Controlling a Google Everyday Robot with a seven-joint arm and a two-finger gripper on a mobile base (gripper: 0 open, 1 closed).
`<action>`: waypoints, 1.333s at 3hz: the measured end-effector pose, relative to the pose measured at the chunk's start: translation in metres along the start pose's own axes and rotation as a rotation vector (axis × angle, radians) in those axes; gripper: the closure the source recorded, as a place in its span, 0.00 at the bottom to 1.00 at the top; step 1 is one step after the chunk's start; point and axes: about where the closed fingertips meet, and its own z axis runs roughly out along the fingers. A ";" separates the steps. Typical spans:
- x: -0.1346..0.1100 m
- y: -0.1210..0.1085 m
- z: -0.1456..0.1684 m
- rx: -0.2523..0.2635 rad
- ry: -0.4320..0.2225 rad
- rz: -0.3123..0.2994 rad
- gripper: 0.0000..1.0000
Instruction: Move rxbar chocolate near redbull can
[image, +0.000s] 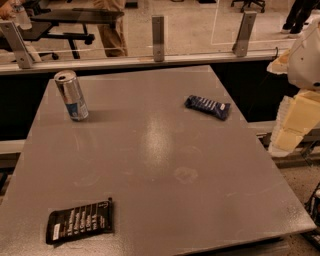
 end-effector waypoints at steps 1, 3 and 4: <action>0.000 0.000 0.000 0.000 0.000 0.000 0.00; -0.105 0.023 0.019 -0.060 -0.168 -0.181 0.00; -0.148 0.045 0.038 -0.115 -0.220 -0.264 0.00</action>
Offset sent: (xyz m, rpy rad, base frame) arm 0.0101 0.0795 0.0020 0.1012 0.0101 0.1866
